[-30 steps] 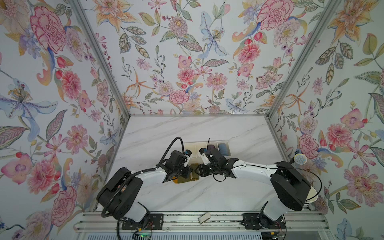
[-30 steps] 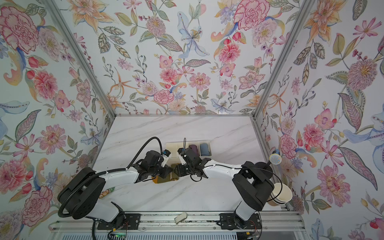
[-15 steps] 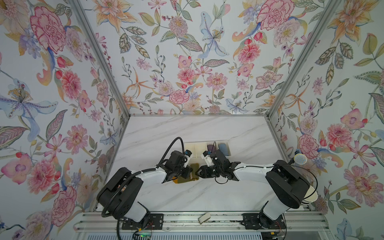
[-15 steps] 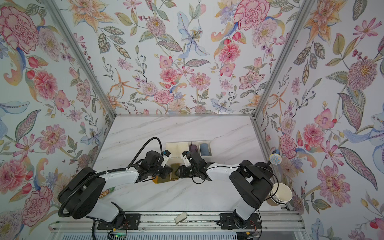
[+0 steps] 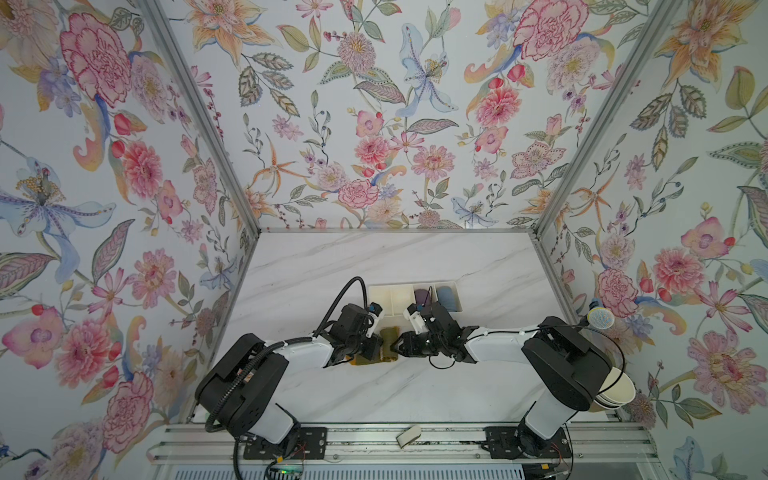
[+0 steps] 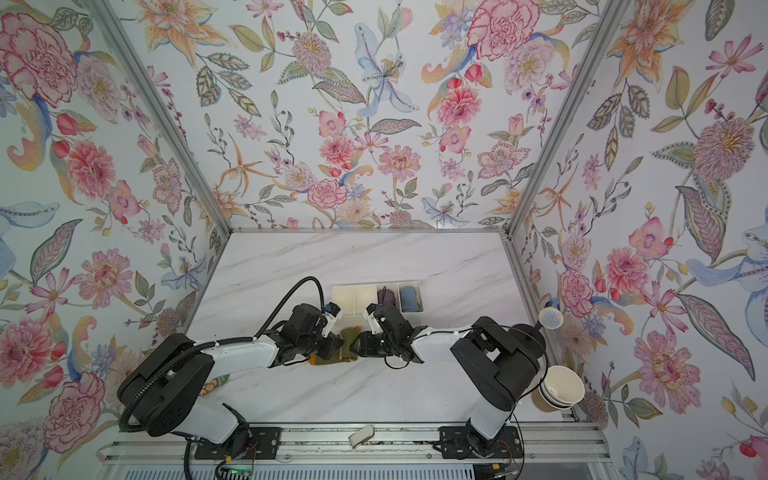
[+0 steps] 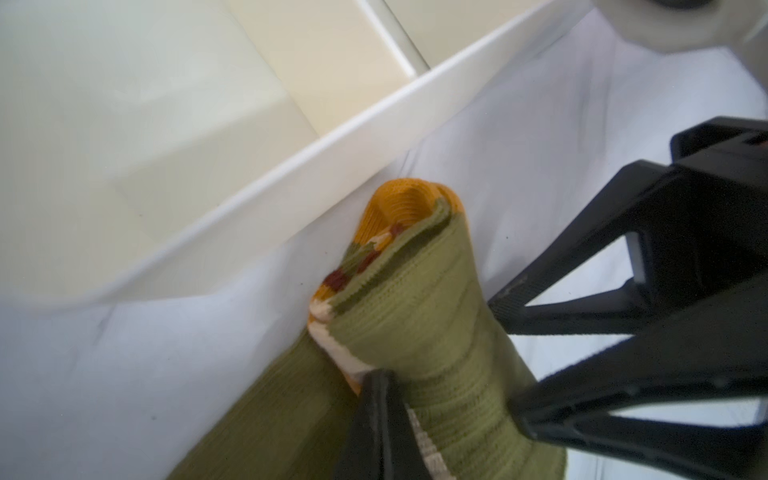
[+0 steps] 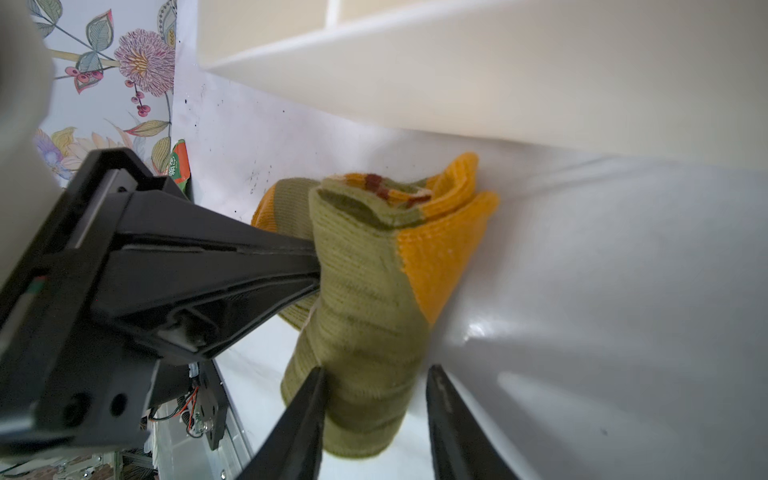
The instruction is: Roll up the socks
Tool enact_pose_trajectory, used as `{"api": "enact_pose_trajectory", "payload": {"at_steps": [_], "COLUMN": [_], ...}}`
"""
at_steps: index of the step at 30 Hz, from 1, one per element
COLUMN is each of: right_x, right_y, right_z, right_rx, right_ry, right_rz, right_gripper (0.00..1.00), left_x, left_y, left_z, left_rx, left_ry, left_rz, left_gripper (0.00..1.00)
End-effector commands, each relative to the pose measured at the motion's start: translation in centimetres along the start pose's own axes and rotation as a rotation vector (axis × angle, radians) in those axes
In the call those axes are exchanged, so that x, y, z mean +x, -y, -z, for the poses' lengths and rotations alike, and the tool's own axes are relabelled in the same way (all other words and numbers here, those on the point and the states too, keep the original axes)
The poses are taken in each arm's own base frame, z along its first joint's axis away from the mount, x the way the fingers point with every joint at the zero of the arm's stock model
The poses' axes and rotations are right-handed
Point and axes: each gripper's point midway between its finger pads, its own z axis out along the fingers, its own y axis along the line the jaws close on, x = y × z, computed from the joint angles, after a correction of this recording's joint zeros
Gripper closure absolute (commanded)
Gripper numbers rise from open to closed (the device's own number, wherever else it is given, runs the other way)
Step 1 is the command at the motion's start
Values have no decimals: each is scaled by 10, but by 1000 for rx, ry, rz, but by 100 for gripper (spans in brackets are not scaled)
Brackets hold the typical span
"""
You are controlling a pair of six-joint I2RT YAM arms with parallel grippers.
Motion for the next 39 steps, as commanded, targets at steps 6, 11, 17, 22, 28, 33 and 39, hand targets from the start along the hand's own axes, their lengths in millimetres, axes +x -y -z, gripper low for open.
{"api": "enact_pose_trajectory", "payload": {"at_steps": [6,11,17,22,28,33,39], "right_x": [0,0,-2,-4,-7,-7,-4], "right_y": [5,9,12,13,11,12,15], "right_z": [-6,-7,-9,-13,-15,-12,-5], "right_rx": [-3,11,47,75,100,143,215], "right_ry": [-5,-1,-1,-4,-3,-4,-20], "right_rz": [-18,-17,7,29,56,85,131], "right_gripper": [58,58,57,57,61,77,88], "left_x": [30,26,22,28,29,30,30], "left_y": [-10,-7,-1,1,4,6,9], "left_z": [-4,-5,-6,-15,-18,-18,-16], "left_rx": [-27,-13,4,12,20,31,40], "left_ry": [-96,-82,-72,-100,-109,-111,-115], "left_rz": [21,26,19,23,21,23,25], "left_gripper": [100,100,100,100,100,100,100]}}
